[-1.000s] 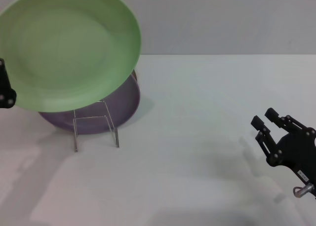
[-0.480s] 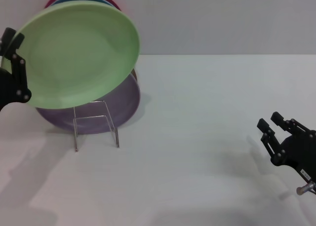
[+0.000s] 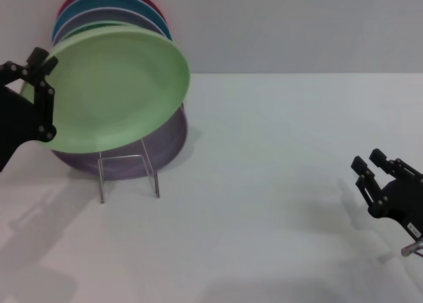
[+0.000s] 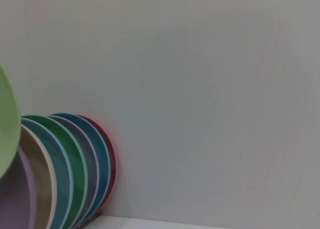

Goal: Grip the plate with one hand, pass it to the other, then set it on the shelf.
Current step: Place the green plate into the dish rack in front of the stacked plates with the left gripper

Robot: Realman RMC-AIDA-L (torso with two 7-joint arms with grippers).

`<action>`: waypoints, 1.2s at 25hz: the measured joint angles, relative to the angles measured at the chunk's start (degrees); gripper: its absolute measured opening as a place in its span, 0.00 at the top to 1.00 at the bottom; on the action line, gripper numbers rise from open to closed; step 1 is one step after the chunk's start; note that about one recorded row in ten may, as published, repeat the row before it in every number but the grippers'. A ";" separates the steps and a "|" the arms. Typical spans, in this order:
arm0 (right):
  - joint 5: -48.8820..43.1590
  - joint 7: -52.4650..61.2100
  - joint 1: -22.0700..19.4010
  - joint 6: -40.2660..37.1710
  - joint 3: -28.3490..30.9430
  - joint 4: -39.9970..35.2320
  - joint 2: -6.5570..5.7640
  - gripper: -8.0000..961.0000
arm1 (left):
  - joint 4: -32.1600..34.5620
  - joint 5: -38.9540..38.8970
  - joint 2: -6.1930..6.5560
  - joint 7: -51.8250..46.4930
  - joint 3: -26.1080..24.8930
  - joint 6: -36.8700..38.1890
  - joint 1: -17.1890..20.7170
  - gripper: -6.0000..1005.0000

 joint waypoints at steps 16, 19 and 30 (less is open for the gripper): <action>0.03 1.38 -0.55 -0.18 0.86 0.20 0.14 0.65 | 1.49 -0.02 2.33 0.57 5.47 -0.14 0.44 0.93; 0.05 2.27 -0.89 -0.18 0.85 0.15 0.18 0.65 | 2.11 -0.01 2.64 0.46 6.73 -0.27 0.04 0.93; 0.10 2.54 -2.47 -0.08 -0.06 0.28 0.34 0.65 | 4.18 0.08 2.92 1.14 12.34 -3.54 -2.63 0.92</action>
